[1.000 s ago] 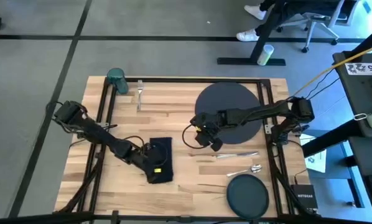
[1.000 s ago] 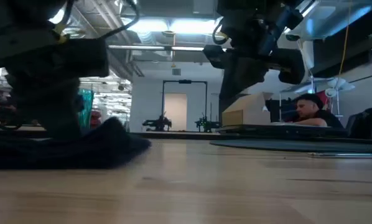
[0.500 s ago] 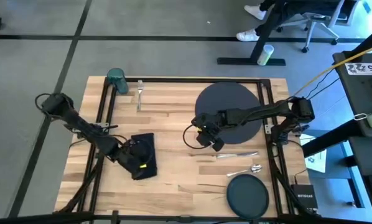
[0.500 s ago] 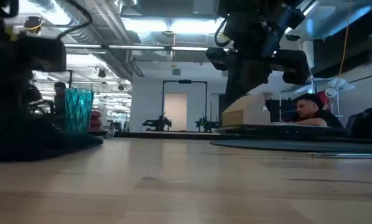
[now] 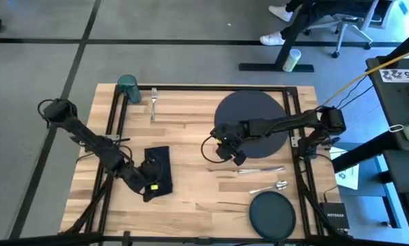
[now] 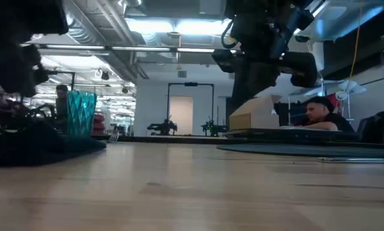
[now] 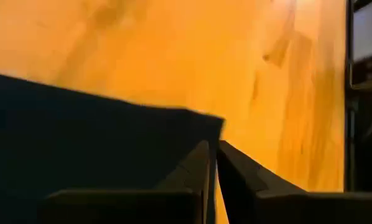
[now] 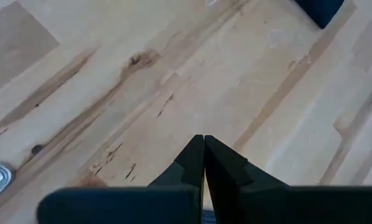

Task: Set table place
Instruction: Fold the black table napkin, then put the silver fork on top of the black table napkin

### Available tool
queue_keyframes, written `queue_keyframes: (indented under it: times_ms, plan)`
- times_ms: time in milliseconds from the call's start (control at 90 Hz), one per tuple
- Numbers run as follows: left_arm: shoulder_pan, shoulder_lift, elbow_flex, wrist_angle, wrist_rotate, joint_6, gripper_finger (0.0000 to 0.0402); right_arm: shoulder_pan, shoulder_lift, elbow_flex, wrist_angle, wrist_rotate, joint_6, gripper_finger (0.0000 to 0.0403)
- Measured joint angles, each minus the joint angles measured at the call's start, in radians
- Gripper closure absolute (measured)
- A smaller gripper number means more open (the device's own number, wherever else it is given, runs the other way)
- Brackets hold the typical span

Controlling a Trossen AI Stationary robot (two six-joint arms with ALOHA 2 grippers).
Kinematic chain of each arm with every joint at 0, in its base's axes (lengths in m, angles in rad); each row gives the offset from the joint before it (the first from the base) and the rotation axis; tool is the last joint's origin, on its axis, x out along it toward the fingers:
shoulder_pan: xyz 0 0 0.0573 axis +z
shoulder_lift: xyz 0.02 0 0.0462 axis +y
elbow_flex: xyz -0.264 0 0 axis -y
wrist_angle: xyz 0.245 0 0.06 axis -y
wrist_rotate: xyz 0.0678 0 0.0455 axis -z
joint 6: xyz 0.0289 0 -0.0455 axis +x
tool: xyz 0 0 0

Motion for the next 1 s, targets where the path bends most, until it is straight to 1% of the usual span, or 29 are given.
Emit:
queue_keyframes:
  times_ms: [111, 256, 356, 589, 689, 767, 867, 1000]
  plan:
    - [-0.029, 0.058, 0.0, 0.001, 0.032, -0.055, 0.0387, -0.007, 0.0, 0.0, 0.0, -0.004, -0.012, 0.0403]
    - [-0.073, 0.108, 0.0, 0.002, 0.037, -0.127, 0.0387, -0.007, 0.0, 0.0, 0.0, -0.008, -0.015, 0.0403]
    - [-0.102, 0.118, 0.0, -0.005, 0.037, -0.172, 0.0387, -0.007, 0.0, 0.0, -0.003, -0.009, -0.015, 0.0403]
    - [-0.169, 0.118, 0.0, -0.095, 0.035, -0.304, 0.0387, -0.007, 0.0, 0.0, -0.003, -0.01, -0.015, 0.0403]
    - [-0.192, 0.118, 0.0, -0.1, 0.032, -0.345, 0.0387, -0.007, 0.0, 0.0, -0.003, -0.01, -0.015, 0.0403]
    - [-0.198, 0.118, 0.001, -0.09, 0.029, -0.37, 0.0387, -0.007, 0.0, 0.0, -0.003, -0.01, -0.015, 0.0403]
    - [-0.195, 0.116, 0.032, -0.085, -0.007, -0.371, 0.0387, -0.007, 0.0, 0.0, -0.003, -0.011, -0.015, 0.0403]
    - [-0.156, 0.081, 0.084, -0.093, -0.061, -0.376, 0.0387, -0.007, 0.0, 0.0, 0.0, -0.017, -0.018, 0.0403]
